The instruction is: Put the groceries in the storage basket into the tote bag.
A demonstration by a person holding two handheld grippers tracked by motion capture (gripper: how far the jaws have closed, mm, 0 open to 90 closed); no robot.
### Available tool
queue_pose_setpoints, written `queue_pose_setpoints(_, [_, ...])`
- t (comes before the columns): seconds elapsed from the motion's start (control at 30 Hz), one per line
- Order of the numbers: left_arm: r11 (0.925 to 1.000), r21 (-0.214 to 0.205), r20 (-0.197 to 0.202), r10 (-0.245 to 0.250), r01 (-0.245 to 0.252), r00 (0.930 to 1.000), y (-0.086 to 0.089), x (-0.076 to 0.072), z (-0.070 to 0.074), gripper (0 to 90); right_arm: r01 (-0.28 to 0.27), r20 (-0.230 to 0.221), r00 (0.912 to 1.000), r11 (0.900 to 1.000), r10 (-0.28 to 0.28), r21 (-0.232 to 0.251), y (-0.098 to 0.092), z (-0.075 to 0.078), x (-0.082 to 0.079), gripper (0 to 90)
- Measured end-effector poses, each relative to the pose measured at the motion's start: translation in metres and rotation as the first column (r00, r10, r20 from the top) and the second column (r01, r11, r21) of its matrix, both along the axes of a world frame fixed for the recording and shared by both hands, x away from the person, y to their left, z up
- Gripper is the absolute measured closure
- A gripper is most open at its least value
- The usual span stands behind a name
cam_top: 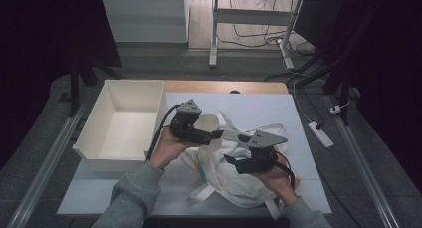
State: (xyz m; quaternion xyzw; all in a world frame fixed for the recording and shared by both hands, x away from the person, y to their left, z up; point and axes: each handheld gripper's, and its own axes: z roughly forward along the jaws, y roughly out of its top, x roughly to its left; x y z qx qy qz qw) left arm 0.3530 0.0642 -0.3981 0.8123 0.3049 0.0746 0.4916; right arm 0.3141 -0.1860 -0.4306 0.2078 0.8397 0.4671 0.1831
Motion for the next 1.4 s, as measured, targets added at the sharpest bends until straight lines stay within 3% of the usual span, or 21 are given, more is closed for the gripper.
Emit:
queue_pose_setpoints(0.2, [0.9997, 0.006, -0.006, -0.022, 0.022, 0.9997, -0.011, 0.0, -0.003, 19.3, 0.01, 0.032, 0.9994, 1.0, -0.01, 0.001, 0.02, 0.001, 0.002, 15.2])
queue_pose_setpoints(0.47, [0.9988, 0.012, -0.005, -0.048, 0.048, 0.9988, -0.021, -0.004, -0.005, 19.3, 0.038, 0.042, 0.9984, 0.9991, -0.038, 0.019, 0.035, -0.001, 0.007, 14.1])
queue_pose_setpoints(0.8, [0.9976, 0.017, -0.01, -0.067, 0.067, 0.9977, -0.025, -0.005, -0.008, 19.0, 0.036, 0.025, 0.999, 0.999, -0.037, 0.026, 0.039, -0.005, 0.007, 21.7])
queue_pose_setpoints(1.03, [0.9988, -0.014, 0.0, -0.047, 0.047, 0.9989, -0.025, -0.008, -0.007, 15.8, 0.05, 0.04, 0.9979, 0.9987, -0.05, 0.01, 0.039, -0.007, 0.006, 22.3])
queue_pose_setpoints(1.4, [0.9948, -0.092, 0.008, -0.044, 0.044, 0.999, -0.002, -0.014, 0.007, 11.6, 0.065, 0.036, 0.9972, 0.9979, -0.065, -0.002, 0.033, -0.011, 0.007, 22.4])
